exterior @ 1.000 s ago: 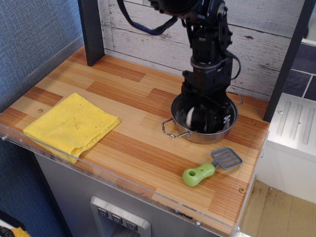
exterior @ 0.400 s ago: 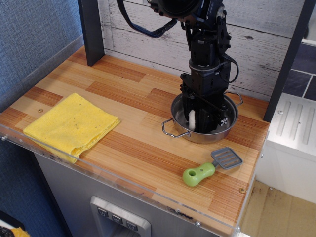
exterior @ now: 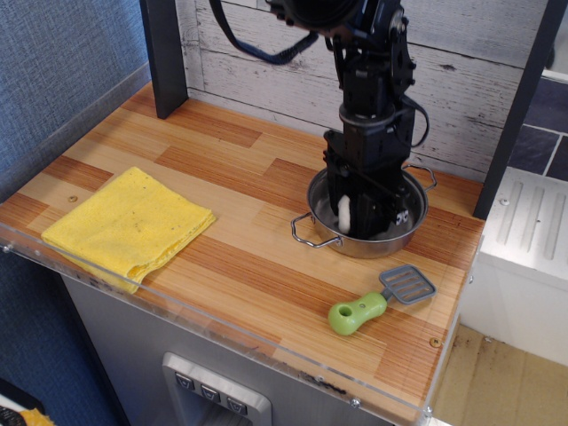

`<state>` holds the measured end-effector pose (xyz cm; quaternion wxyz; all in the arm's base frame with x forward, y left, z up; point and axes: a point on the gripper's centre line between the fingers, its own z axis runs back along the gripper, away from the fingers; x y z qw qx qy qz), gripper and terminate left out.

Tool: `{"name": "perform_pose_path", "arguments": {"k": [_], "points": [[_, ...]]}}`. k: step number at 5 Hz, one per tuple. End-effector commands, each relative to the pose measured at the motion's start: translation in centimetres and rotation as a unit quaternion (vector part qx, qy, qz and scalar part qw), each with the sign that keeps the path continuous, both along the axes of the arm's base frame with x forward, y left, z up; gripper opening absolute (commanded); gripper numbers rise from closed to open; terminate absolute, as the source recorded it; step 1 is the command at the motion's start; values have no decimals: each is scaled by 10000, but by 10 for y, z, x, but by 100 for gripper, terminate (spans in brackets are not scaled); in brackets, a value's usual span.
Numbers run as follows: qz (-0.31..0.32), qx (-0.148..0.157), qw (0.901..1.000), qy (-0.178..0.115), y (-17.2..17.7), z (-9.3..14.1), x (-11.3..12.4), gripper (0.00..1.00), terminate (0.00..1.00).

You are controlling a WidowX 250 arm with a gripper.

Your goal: Put sushi onto towel

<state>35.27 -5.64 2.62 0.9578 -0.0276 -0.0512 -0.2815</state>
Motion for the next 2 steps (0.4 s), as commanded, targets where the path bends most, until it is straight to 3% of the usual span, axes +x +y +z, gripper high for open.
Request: {"name": "perform_pose_path", "arguments": {"k": [1, 2], "points": [[231, 53, 9950, -967, 15, 73, 8, 0, 0], [503, 128, 9932, -1046, 36, 87, 7, 0, 0]]}}
